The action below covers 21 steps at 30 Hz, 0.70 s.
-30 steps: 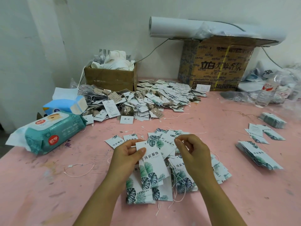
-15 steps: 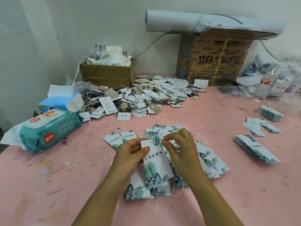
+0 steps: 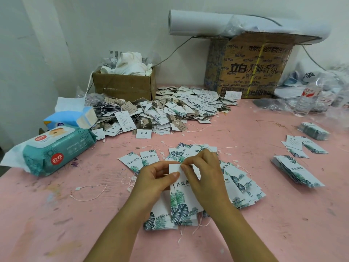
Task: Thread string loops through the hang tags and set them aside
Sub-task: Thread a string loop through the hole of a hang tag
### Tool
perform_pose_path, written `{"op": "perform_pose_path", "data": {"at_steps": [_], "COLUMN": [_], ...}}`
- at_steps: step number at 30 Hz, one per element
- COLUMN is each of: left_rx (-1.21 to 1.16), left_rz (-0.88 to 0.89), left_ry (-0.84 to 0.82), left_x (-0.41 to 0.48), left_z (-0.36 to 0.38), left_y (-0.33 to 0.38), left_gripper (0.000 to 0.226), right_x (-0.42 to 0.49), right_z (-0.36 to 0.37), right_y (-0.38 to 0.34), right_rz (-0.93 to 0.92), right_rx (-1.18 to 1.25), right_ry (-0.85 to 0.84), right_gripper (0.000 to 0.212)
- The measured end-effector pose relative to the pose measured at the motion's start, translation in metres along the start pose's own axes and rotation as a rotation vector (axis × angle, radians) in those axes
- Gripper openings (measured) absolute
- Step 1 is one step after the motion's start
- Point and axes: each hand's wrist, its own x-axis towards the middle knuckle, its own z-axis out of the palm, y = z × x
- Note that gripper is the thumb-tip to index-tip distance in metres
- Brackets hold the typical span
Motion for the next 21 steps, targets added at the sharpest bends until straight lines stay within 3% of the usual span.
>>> {"op": "perform_pose_path", "data": {"at_steps": [11, 21], "left_rx": [0.019, -0.079], "left_rz": [-0.013, -0.070], "left_ry": [0.013, -0.022], "left_x": [-0.0012, -0.0022], "left_z": [0.0018, 0.0024], "left_y": [0.0018, 0.0044], "left_gripper": [0.025, 0.020], "right_x": [-0.0014, -0.0024], "right_z": [-0.0005, 0.0035], "right_y": [0.0017, 0.0020], "right_rz": [-0.009, -0.076], "right_rx": [-0.084, -0.118], "right_ry": [-0.036, 0.100], "right_gripper": [0.015, 0.009]}}
